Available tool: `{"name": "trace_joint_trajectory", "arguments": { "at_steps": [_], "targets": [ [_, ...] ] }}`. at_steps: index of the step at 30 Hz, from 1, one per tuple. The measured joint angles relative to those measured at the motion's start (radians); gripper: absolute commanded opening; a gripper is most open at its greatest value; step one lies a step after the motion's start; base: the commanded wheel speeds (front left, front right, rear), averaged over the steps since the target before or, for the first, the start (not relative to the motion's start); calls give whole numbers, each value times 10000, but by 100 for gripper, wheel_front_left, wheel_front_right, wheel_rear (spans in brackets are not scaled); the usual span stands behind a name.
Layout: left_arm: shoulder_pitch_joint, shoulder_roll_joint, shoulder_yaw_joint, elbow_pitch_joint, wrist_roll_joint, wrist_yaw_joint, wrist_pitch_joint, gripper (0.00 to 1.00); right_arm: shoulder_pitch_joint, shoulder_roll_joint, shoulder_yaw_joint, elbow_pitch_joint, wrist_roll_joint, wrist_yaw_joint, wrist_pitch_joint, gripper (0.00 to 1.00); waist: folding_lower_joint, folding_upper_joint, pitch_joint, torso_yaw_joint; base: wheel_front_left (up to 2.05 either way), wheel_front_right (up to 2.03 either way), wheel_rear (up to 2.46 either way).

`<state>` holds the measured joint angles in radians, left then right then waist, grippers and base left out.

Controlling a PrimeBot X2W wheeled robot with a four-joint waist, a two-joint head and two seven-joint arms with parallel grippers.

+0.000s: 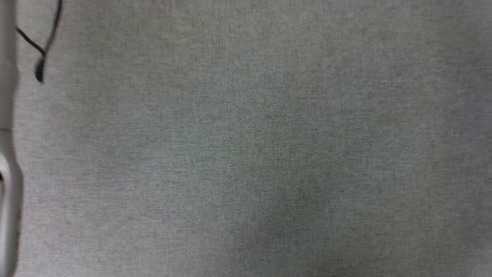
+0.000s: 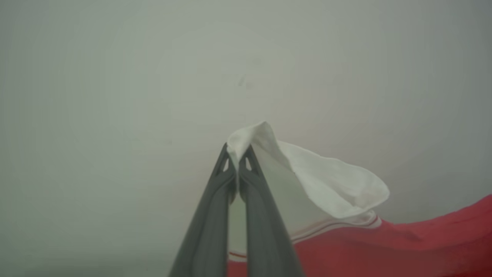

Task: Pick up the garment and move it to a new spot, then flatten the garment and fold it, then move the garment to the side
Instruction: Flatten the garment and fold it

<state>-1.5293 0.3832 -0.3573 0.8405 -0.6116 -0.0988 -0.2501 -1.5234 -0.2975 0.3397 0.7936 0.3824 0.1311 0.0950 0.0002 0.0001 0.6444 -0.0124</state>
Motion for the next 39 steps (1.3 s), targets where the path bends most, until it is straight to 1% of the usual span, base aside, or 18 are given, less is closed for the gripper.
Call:
{"name": "trace_joint_trajectory", "arguments": {
  "at_steps": [5, 8, 10, 13, 14, 15, 19, 22, 26, 30, 33, 36, 39],
  "targets": [
    [1850, -109, 157, 21, -280, -132, -98, 0, 1677, 94, 621, 171, 658, 0, -460, 0, -1, 0, -830, 14, 0, 0, 0],
    [3386, -67, 403, -454, -372, -159, -102, 0, 2808, -21, 924, 123, 1112, 0, -702, 0, -1, 0, -1458, 33, 0, 0, 0],
    [4498, -46, 708, -945, -493, -36, -113, 0, 3601, -180, 1093, -61, 1354, 0, -909, 0, -2, 0, -1907, 55, 0, 0, 0],
    [6287, -15, 786, -1611, -437, 211, -128, 0, 4951, -290, 1321, -395, 1751, 0, -940, 0, -2, 0, -2581, 89, 0, 0, 0],
    [7428, 6, 957, -2090, -593, 399, -127, 0, 5823, -410, 1459, -656, 1939, 0, -777, 0, -3, 0, -3014, 97, 0, 0, 0],
    [7428, 6, 957, -2090, -593, 399, -127, 0, 5823, -410, 1459, -656, 1939, 0, -777, 0, -3, 0, -3014, 97, 0, 0, 0],
    [9598, 205, 1287, -3365, -729, 945, -128, 0, 7429, -619, 1501, -1237, 2180, 0, -543, 0, -3, 0, -3822, 71, 0, 0, 0],
    [11267, 280, 1415, -4412, -905, 1425, -25, 0, 8678, -823, 1294, -1776, 2313, 0, -370, 0, -4, 0, -4340, 33, 0, 0, 0],
    [13266, 408, 1582, -6113, -1083, 2266, 468, 0, 10391, -922, 767, -2660, 2199, 2, -144, 0, -5, 0, -4940, 3, 0, 0, 0],
    [14926, 535, 1651, -7831, -1218, 3045, 1041, 0, 11999, -953, -84, -3779, 1977, 4, 219, 0, -6, 0, -5411, -6, 0, 0, 0],
    [15922, 698, 1601, -9033, -1156, 3655, 1549, 0, 13349, -861, -884, -4765, 1659, 6, 686, 0, -5, 0, -5705, 44, 0, 0, 0],
    [16571, 905, 1597, -10046, -1053, 4144, 2010, 0, 14661, -500, -1714, -5919, 1210, 6, 1371, 0, -6, 0, -5915, 154, 0, 0, 0],
    [16994, 1116, 1666, -10941, -1035, 4558, 2399, 0, 15598, -109, -2497, -7097, 748, 6, 2197, 0, -5, 0, -6025, 264, 0, 0, 0]
  ]
}}
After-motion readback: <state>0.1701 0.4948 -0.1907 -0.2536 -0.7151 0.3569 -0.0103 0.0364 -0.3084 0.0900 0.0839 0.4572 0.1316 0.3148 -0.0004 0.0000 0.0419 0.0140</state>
